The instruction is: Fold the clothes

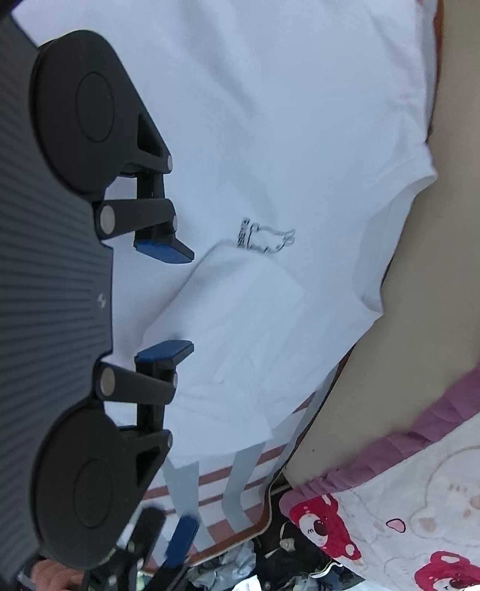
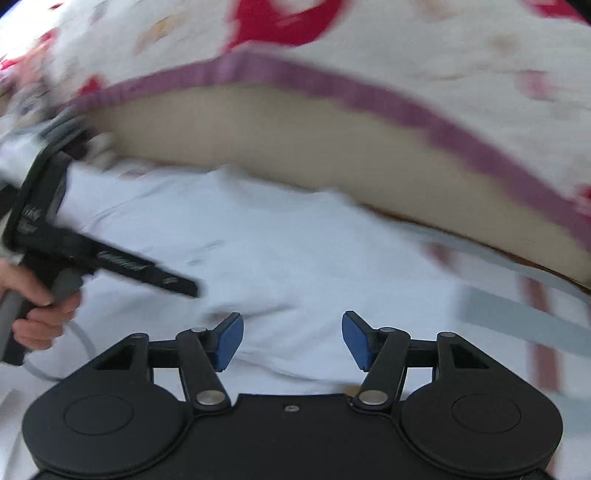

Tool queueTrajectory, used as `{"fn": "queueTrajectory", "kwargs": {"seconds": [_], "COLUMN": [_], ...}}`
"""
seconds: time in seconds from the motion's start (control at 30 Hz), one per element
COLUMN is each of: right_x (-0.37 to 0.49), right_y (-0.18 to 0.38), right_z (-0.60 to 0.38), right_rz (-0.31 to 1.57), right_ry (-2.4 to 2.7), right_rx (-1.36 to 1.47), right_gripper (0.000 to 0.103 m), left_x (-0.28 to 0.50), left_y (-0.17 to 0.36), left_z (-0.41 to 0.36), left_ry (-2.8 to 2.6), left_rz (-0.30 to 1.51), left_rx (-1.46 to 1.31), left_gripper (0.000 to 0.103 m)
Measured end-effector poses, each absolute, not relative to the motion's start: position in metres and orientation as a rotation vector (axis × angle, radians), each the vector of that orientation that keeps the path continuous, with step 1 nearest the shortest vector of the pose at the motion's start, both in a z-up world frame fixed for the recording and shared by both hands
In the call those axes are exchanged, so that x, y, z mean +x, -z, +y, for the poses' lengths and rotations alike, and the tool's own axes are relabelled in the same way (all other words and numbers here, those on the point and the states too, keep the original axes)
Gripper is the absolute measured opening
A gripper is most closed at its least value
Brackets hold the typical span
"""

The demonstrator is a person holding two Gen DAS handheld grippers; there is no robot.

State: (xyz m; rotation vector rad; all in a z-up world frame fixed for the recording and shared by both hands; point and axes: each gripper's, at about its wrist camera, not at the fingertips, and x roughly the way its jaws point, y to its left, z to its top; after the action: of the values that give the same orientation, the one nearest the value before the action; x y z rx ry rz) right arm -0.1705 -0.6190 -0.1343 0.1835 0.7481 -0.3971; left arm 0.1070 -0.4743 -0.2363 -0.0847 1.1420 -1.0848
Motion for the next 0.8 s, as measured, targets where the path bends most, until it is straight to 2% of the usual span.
{"fn": "queueTrajectory", "kwargs": {"seconds": [0.07,0.13,0.2,0.23,0.3,0.33,0.37,0.47,0.6,0.7,0.8], "right_x": [-0.183,-0.187,-0.183,-0.179,-0.169,-0.166,-0.166,-0.165,-0.16,-0.152,-0.149], "right_y": [0.136,0.14,0.15,0.155,0.166,0.171,0.175,0.189,0.206,0.219,0.225], "right_z": [-0.621,-0.622,-0.624,-0.628,-0.635,-0.638,-0.64,-0.639,-0.64,-0.649,-0.66], "right_rz": [0.696,0.648,0.632,0.645,0.694,0.712,0.723,0.787,0.849,0.898,0.859], "right_ry": [0.435,0.479,0.536,0.559,0.566,0.56,0.551,0.549,0.583,0.603,0.634], "right_rx": [0.203,0.201,0.181,0.179,0.195,0.201,0.205,0.205,0.213,0.177,0.213], "right_gripper": [0.07,0.076,0.081,0.081,0.081,0.081,0.081,0.081,0.081,0.08,0.08], "left_x": [0.102,0.097,0.092,0.089,0.084,0.083,0.083,0.087,0.096,0.1,0.099], "left_y": [0.241,0.245,0.249,0.251,0.256,0.255,0.252,0.233,0.18,0.169,0.171], "left_z": [-0.48,-0.485,-0.491,-0.494,-0.499,-0.502,-0.504,-0.497,-0.47,-0.465,-0.454], "left_ry": [1.111,1.137,1.163,1.176,1.201,1.195,1.199,1.186,1.112,1.013,0.946], "left_rz": [1.147,1.152,1.157,1.159,1.163,1.134,1.104,0.984,0.694,0.613,0.62], "left_rx": [-0.091,-0.098,-0.105,-0.108,-0.115,-0.102,-0.076,-0.075,-0.041,0.095,0.192], "left_gripper": [0.046,0.051,0.068,0.069,0.062,0.046,0.008,0.007,0.007,0.007,0.007]}}
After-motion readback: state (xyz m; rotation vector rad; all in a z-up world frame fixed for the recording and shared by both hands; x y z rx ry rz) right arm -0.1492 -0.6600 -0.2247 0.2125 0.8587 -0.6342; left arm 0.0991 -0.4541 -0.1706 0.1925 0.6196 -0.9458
